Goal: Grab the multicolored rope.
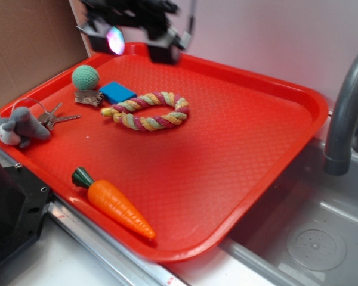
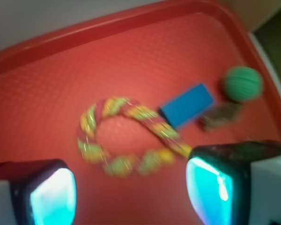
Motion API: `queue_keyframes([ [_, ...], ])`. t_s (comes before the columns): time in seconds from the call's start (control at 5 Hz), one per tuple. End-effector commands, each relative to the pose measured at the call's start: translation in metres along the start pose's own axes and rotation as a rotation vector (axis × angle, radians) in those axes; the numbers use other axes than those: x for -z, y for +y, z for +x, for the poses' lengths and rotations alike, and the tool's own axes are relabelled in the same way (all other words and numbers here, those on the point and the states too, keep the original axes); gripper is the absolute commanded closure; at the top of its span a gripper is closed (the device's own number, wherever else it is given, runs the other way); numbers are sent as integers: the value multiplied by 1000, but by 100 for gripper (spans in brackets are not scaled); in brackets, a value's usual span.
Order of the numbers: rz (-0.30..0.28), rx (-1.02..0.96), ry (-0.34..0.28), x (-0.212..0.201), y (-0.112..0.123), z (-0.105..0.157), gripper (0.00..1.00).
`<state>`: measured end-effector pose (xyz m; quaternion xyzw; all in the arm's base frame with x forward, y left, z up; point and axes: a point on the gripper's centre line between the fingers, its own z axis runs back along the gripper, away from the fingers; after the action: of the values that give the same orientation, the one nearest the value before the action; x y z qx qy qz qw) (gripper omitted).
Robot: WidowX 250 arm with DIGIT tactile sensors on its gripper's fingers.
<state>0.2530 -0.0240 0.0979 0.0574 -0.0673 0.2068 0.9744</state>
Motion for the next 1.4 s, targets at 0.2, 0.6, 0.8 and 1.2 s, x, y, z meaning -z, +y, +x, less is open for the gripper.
queue_keyframes([
  [0.2, -171, 67, 14, 56, -29, 31, 0],
  [0.6, -156, 113, 7, 22, -17, 15, 0],
  [0.8, -125, 122, 23, 8, -16, 8, 0],
  [1.2, -217, 205, 21, 56, -28, 3, 0],
])
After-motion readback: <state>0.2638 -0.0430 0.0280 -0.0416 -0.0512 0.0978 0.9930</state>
